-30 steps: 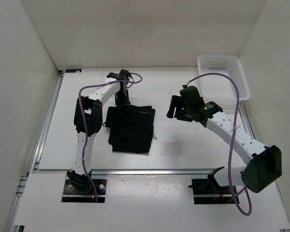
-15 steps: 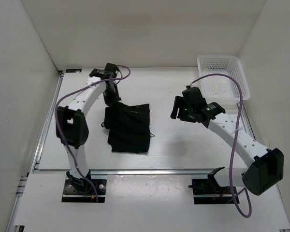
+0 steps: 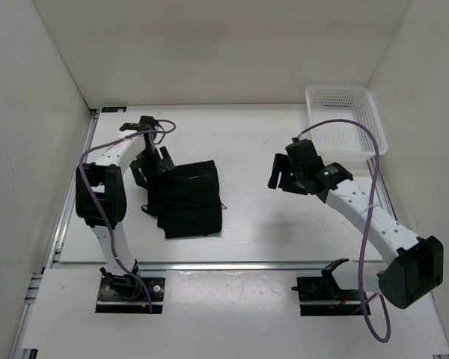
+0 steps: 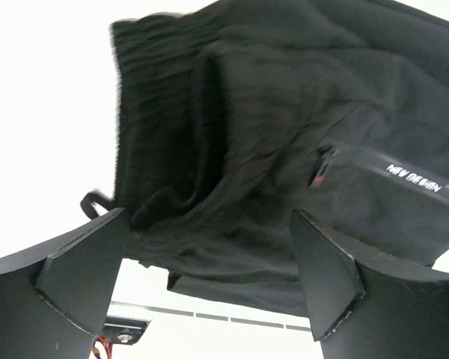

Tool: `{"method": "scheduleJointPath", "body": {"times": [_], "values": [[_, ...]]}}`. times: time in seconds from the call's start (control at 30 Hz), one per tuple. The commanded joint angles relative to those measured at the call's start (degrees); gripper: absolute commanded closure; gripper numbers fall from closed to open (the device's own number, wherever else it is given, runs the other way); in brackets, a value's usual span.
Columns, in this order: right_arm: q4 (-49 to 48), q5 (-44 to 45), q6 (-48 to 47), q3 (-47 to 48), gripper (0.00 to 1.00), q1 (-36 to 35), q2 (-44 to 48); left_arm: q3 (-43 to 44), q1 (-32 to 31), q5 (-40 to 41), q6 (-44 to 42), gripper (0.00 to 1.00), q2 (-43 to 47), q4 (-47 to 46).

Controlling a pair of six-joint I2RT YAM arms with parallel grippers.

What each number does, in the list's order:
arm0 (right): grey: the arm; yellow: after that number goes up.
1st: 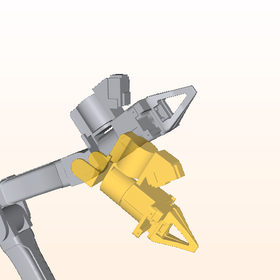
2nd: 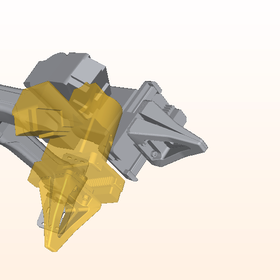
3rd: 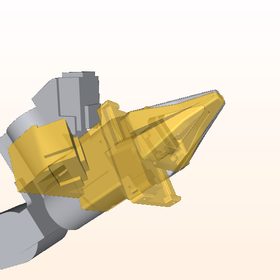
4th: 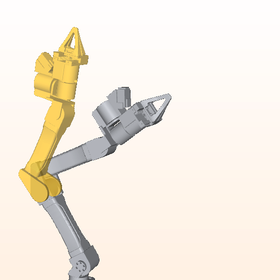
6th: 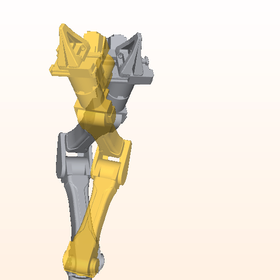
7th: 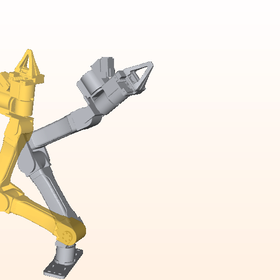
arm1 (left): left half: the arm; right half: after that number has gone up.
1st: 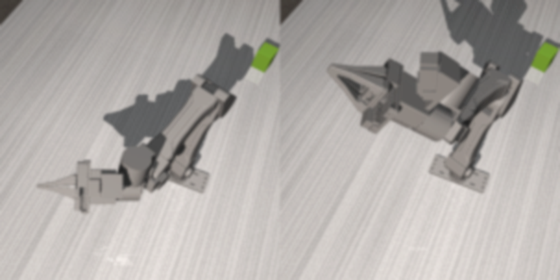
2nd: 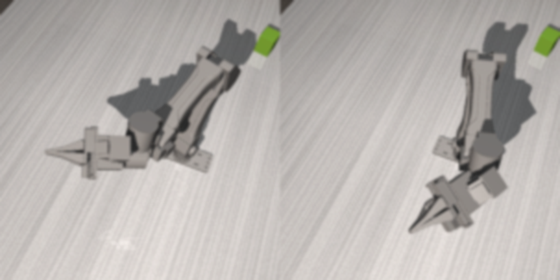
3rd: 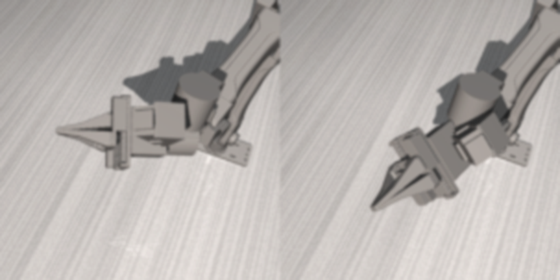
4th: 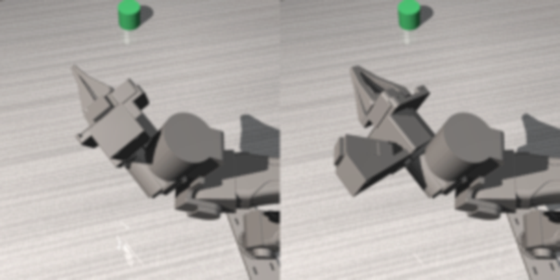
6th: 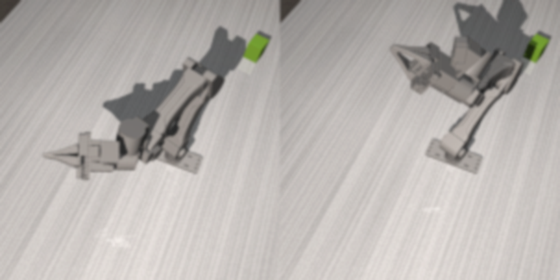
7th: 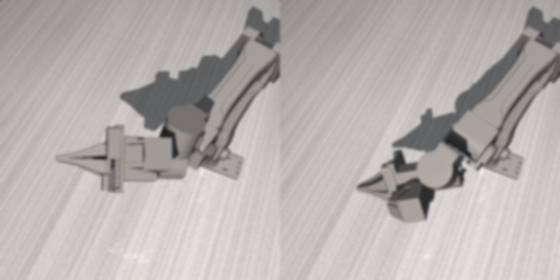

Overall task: Fold and stack the shorts
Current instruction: Fold the shorts

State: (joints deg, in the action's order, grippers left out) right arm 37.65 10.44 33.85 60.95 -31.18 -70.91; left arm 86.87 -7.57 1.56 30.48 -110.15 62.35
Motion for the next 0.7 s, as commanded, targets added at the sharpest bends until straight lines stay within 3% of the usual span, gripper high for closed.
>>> {"method": "scheduleJointPath", "body": {"times": [0.0, 0.2, 0.3, 0.37, 0.53, 0.57, 0.63, 0.67], "values": [[0.06, 0.9, -1.15, -0.74, 0.25, 0.15, 2.01, -4.15, 2.91, 0.3, 0.02, 0.0, 8.36, -2.05], [0.06, -0.15, -1.15, -0.74, 0.25, 0.15, 1.48, -11.9, 6.78, -10.77, -2.87, 0.0, 3.65, -10.05], [0.06, -0.15, -1.15, -0.74, 0.25, 0.15, 2.01, -11.9, 6.26, -11.32, -3.41, 0.0, 1.08, -11.28], [0.06, 0.37, -1.15, -0.74, 0.25, 0.15, 2.53, -11.9, 6.26, -11.85, -3.41, 0.05, -1.11, -11.99], [0.06, 0.37, -0.62, -0.74, 0.25, 0.15, 3.06, -10.85, 6.26, -12.9, -3.93, 0.39, -3.06, -12.51], [0.06, 0.37, -0.62, -0.74, 0.25, 0.15, 3.06, -10.85, 6.26, -12.9, -3.94, 0.58, -3.06, -12.51], [0.06, 0.37, -0.62, -0.74, 0.25, 0.15, 3.06, -10.32, 6.26, -12.9, -3.94, 0.83, -1.92, -12.51], [0.06, 0.37, -0.62, -0.74, 0.25, 0.15, 3.06, -10.32, 6.26, -12.9, -3.94, 0.9, -1.22, -11.64]]}}
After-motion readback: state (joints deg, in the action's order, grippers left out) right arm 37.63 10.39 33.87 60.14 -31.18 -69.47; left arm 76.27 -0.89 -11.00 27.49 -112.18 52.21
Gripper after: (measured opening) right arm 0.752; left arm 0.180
